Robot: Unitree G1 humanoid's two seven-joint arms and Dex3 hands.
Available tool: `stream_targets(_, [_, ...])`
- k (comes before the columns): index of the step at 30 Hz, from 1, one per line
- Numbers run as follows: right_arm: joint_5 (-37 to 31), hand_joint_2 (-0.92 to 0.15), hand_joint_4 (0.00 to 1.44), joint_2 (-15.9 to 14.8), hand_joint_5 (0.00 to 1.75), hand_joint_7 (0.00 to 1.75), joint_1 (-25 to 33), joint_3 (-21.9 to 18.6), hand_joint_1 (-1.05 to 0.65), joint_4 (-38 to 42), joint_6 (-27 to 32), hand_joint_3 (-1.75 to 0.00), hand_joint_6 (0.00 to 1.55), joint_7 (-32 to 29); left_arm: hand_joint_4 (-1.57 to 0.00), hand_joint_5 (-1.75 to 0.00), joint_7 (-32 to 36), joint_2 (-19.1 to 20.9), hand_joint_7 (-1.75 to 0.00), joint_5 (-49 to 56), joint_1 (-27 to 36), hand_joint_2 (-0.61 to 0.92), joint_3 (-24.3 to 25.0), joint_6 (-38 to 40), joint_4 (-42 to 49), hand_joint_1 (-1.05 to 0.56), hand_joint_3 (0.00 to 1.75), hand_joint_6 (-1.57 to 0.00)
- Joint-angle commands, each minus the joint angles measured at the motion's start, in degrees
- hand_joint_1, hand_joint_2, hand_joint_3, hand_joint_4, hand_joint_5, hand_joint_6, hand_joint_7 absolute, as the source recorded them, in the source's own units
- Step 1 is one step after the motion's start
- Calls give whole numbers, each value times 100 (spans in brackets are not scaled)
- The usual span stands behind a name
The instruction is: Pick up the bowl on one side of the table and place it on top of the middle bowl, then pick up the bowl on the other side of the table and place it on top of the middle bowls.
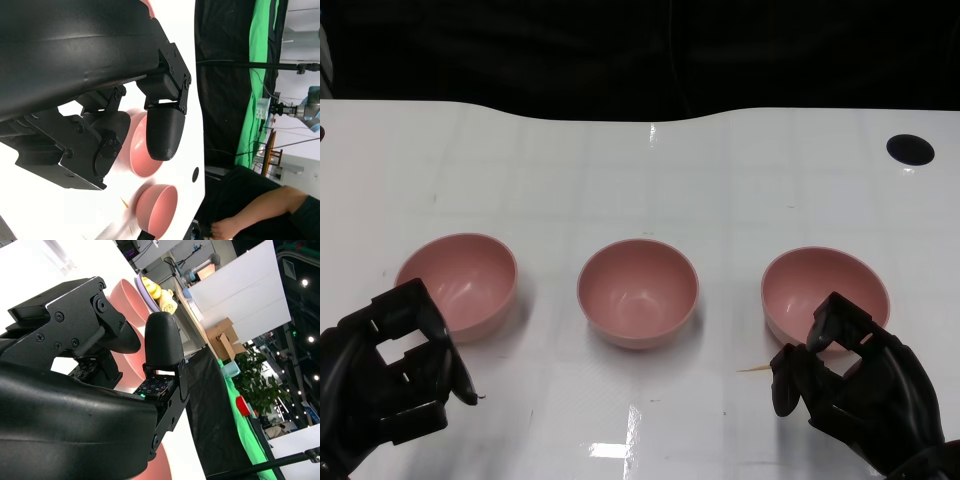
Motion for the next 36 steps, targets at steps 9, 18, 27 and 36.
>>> stream_targets(9, [37, -52, 97, -28, 175, 168, 30, -38, 0, -53, -32, -128, 72, 15, -77, -175, 191, -99, -175, 131, 93, 92, 47, -241, -123, 39, 126, -64])
stream_targets(18, [16, -51, 98, -54, 175, 168, 39, -38, 0, -94, 29, -129, 74, -47, -51, -55, 2700, 468, -19, 5906, 489, 76, -753, -2492, -1087, -44, 4, -78])
stream_targets(27, [38, -52, 97, -6, 175, 167, 14, -24, 1, -51, -5, -130, 74, -36, -66, -11, 2100, 1285, 0, 7718, -59, 71, -1059, -1754, -1089, -83, 0, -80])
stream_targets(36, [11, -51, 97, 42, 175, 167, 17, -15, 0, -18, -81, -131, 73, -33, -60, -1, 2147, 1699, 0, 7628, -911, 80, -1558, -1902, 617, -91, 2, -67])
